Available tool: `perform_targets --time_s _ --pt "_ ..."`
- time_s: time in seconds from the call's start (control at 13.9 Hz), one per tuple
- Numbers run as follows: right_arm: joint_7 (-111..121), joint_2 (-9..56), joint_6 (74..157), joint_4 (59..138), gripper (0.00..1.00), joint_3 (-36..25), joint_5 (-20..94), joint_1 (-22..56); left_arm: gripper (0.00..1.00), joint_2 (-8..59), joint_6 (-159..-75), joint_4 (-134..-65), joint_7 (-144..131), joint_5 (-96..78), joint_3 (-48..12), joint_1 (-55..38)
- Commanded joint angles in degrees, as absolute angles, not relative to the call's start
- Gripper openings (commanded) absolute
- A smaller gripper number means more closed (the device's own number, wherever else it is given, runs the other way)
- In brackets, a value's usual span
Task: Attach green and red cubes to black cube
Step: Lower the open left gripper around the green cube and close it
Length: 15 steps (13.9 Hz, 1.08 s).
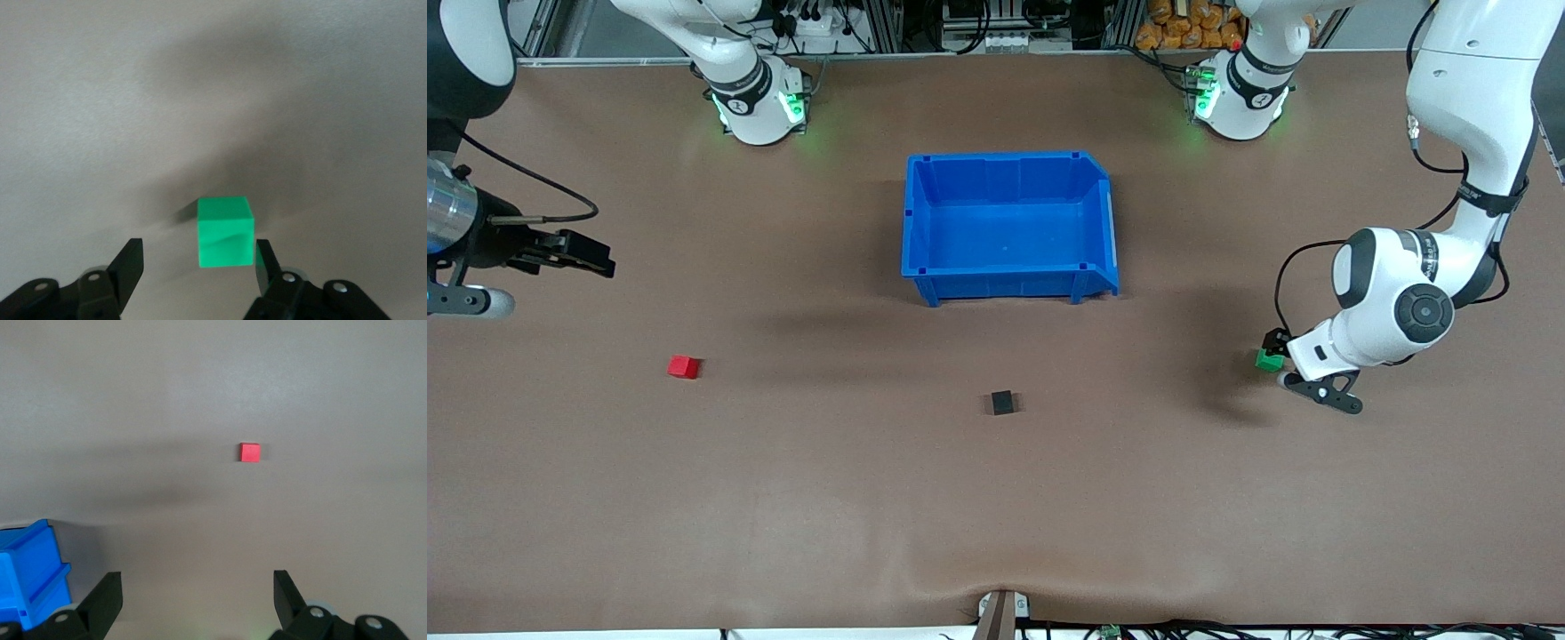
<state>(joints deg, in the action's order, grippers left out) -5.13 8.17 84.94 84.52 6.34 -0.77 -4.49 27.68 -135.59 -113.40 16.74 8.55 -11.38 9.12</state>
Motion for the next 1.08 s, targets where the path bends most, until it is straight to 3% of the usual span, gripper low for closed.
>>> perform_targets --time_s 0.0,0.43,0.65,0.79,0.86,1.01 --pt "-4.83 8.52 85.6 84.73 1.0 7.21 -0.09 -5.98 0.71 29.35 -136.14 -112.5 17.23 9.58 -11.51 9.14" --pt "-4.83 9.14 86.48 85.6 1.0 7.21 -0.09 -6.06 0.57 30.23 -137.64 -112.59 16.62 9.58 -11.51 9.14" --pt "-4.83 9.14 87.97 86.74 1.0 7.21 -0.09 -6.41 0.3 30.67 -137.72 -112.5 16.26 9.41 -11.51 8.88" --pt "-4.83 9.32 88.59 87.19 1.0 7.21 -0.09 -6.85 0.07 30.59 -137.64 -112.59 15.21 8.71 -11.51 8.96" --pt "-4.83 9.49 88.68 87.36 1.0 7.21 0.0 -6.77 0.0 30.5 -137.64 -112.59 13.55 8.61 -11.6 8.88" --pt "-4.83 9.67 88.77 87.54 1.0 7.21 -0.09 -6.86 0.0 30.06 -137.55 -112.5 8.38 8.61 -12.3 8.88"
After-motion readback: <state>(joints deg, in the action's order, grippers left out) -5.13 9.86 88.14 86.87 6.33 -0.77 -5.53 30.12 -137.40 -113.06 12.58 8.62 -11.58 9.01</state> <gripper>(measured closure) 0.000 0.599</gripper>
